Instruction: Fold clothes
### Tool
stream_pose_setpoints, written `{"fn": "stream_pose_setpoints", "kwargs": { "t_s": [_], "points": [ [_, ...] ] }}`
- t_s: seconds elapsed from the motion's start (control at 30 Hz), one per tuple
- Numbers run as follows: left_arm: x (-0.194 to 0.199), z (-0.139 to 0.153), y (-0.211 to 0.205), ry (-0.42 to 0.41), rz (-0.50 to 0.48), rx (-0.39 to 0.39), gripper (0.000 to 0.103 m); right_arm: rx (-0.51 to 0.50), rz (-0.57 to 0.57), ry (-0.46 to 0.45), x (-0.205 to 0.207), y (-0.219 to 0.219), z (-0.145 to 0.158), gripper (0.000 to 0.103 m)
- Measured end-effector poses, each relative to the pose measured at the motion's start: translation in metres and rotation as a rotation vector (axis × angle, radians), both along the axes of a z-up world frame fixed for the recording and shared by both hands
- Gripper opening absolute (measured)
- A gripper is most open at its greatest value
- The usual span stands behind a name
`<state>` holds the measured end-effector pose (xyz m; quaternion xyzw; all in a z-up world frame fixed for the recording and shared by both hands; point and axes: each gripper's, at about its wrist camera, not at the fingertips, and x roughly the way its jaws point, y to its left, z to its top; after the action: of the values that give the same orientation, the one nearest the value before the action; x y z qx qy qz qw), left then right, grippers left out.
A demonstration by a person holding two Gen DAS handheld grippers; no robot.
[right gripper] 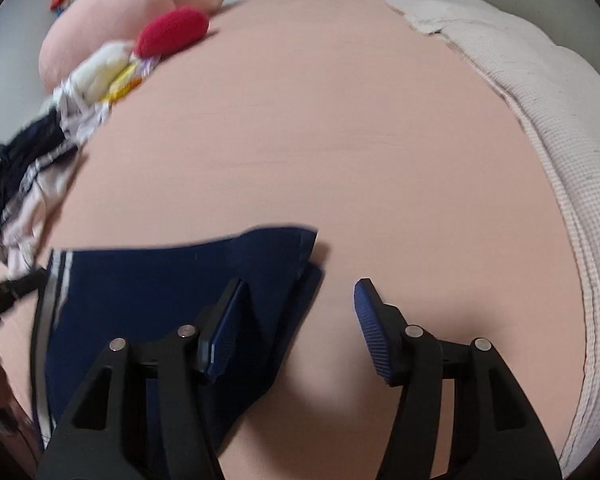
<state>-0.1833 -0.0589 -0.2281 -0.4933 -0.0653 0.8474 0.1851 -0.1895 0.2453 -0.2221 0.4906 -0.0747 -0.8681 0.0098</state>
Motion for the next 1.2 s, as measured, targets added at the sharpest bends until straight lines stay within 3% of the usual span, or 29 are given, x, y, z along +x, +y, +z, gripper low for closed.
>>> {"fn": "stream_pose_setpoints", "kwargs": {
  "t_s": [0.07,0.17,0.27,0.33,0.37,0.4,0.47,0.53,0.57,0.6,0.63,0.67,0.7,0.77,0.83,0.9,1.0,1.1,1.2],
  "points": [
    [-0.005,-0.011,0.005,-0.031,0.002,-0.087,0.014,0.006,0.024,0.027,0.002,-0.003,0.007,0.057],
    [-0.008,-0.009,-0.014,-0.054,0.064,-0.008,0.015,0.139,0.009,-0.021,0.001,-0.003,-0.001,0.057],
    [-0.003,0.002,-0.03,-0.009,0.121,-0.001,0.016,0.042,-0.077,-0.029,0.004,0.027,0.0,0.057],
    [-0.005,0.003,-0.039,-0.044,0.129,0.065,0.029,-0.094,-0.099,-0.034,0.007,0.042,0.002,0.06],
    [-0.006,0.0,-0.043,-0.071,0.133,0.101,0.049,-0.172,-0.081,-0.054,0.007,0.044,0.0,0.061],
    [-0.007,-0.004,-0.046,-0.1,0.139,0.135,0.057,-0.237,-0.06,-0.077,0.007,0.043,-0.003,0.064],
    [-0.007,-0.014,-0.048,-0.142,0.148,0.169,0.056,-0.317,-0.015,-0.123,0.008,0.033,-0.012,0.067],
    [-0.003,-0.021,-0.042,-0.139,0.149,0.13,0.04,-0.222,0.027,-0.119,0.009,0.014,-0.015,0.069],
    [0.0,-0.02,-0.038,-0.119,0.144,0.102,0.022,-0.153,0.05,-0.11,0.007,0.004,-0.015,0.061],
    [0.004,-0.019,-0.033,-0.099,0.139,0.075,0.012,-0.082,0.074,-0.103,0.004,-0.005,-0.014,0.041],
    [0.005,-0.018,-0.031,-0.083,0.142,0.068,0.01,-0.041,0.089,-0.088,0.0,-0.01,-0.011,0.034],
    [0.005,-0.016,-0.029,-0.068,0.148,0.071,0.01,-0.034,0.097,-0.065,-0.003,-0.01,-0.006,0.021],
    [0.003,-0.013,-0.028,-0.044,0.16,0.049,0.01,-0.028,0.104,-0.042,-0.006,-0.01,-0.002,0.016],
    [-0.001,-0.008,-0.026,0.011,0.187,-0.015,0.012,0.007,0.069,0.071,-0.005,-0.005,0.015,0.013],
    [-0.005,-0.008,-0.031,-0.017,0.201,-0.012,0.017,0.065,0.006,0.137,-0.003,0.008,0.025,0.014],
    [-0.001,-0.01,-0.035,-0.055,0.197,0.016,0.024,0.024,-0.022,0.076,-0.006,0.018,0.02,0.03],
    [0.014,0.008,-0.035,-0.012,0.189,0.023,0.029,-0.075,-0.054,0.047,0.009,0.024,0.023,0.032],
    [0.042,0.036,-0.012,0.036,0.047,0.086,0.032,-0.168,0.044,0.06,0.03,-0.007,0.035,0.032],
    [0.064,0.038,0.032,0.045,-0.086,0.07,0.032,-0.158,0.176,0.03,0.055,-0.048,0.036,0.032]
  ]
}}
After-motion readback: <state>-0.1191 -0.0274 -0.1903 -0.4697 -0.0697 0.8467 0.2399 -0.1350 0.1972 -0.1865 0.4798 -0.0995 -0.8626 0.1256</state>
